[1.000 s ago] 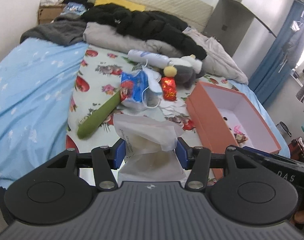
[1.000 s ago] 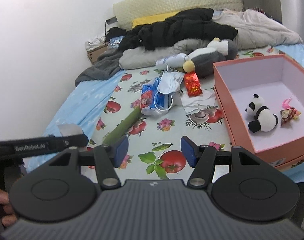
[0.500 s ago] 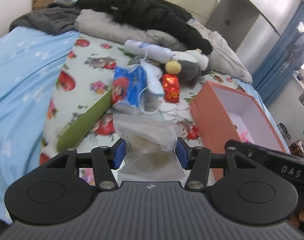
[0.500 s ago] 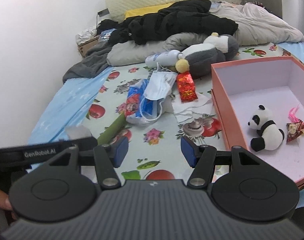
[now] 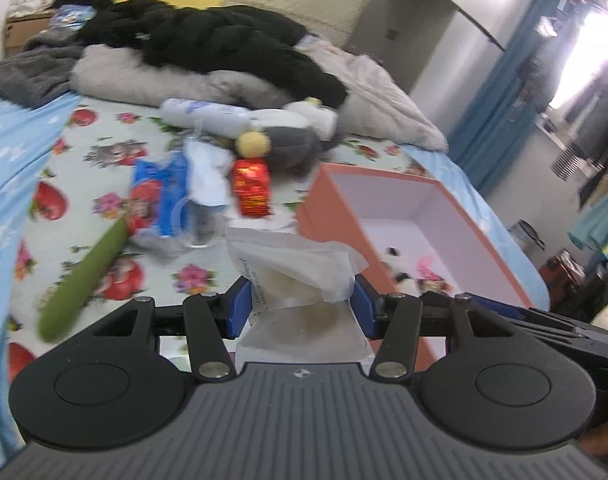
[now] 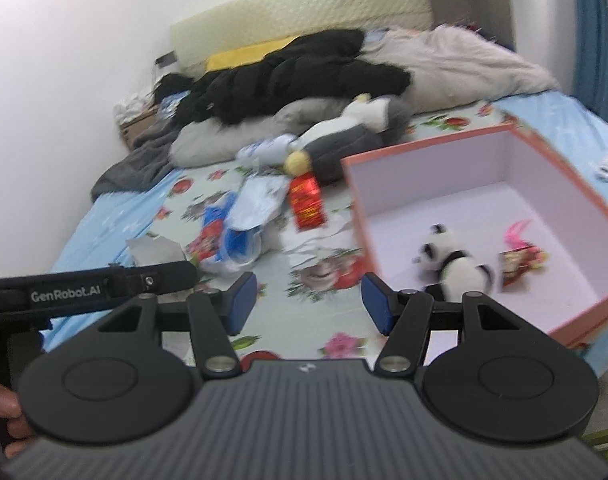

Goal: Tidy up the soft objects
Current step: 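Withdraw both tools from the box toward the clutter on the bed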

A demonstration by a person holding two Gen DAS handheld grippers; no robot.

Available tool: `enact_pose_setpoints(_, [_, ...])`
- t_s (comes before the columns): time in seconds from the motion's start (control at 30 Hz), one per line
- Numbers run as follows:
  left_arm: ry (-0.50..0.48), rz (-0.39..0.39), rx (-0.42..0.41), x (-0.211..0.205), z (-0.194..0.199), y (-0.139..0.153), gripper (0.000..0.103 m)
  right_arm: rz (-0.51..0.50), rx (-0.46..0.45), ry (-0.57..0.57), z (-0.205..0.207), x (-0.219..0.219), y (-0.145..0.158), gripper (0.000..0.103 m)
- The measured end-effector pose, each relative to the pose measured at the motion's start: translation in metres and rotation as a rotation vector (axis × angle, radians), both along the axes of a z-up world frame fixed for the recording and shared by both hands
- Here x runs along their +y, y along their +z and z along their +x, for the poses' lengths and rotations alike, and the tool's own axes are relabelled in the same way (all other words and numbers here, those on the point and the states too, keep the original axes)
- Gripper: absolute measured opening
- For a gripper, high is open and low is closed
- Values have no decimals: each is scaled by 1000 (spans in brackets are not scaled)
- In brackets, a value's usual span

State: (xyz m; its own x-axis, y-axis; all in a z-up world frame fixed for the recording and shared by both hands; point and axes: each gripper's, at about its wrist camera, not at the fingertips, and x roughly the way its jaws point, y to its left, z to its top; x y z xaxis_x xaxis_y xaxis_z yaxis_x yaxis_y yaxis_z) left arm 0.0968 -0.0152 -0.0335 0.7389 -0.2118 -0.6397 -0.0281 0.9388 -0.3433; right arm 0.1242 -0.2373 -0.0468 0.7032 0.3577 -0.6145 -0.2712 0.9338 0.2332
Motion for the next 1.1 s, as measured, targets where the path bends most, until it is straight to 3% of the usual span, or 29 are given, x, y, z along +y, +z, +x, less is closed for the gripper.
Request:
enact_pose_setpoints(0.3, [-193, -3, -38, -90, 19, 11, 58, -7, -43, -199, -15, -82, 6, 61])
enact_pose_setpoints(0.73, [-376, 79, 34, -201, 98, -31, 58, -6, -12, -299, -12, -135, -11, 61])
enact_pose_setpoints(0.77, [-382, 85, 39, -206, 104, -35, 60, -8, -9, -302, -12, -136, -12, 61])
enact_pose_setpoints(0.87, [-391, 94, 78, -215, 119, -46, 84, -7, -6, -309, -12, -141, -13, 61])
enact_pose_setpoints(0.9, [-394, 93, 91, -216, 123, -48, 87, -6, -6, -310, -12, -143, -13, 61])
enact_pose_setpoints(1.1, [-394, 92, 106, -216, 125, -53, 87, -2, -7, -315, -11, -147, -13, 61])
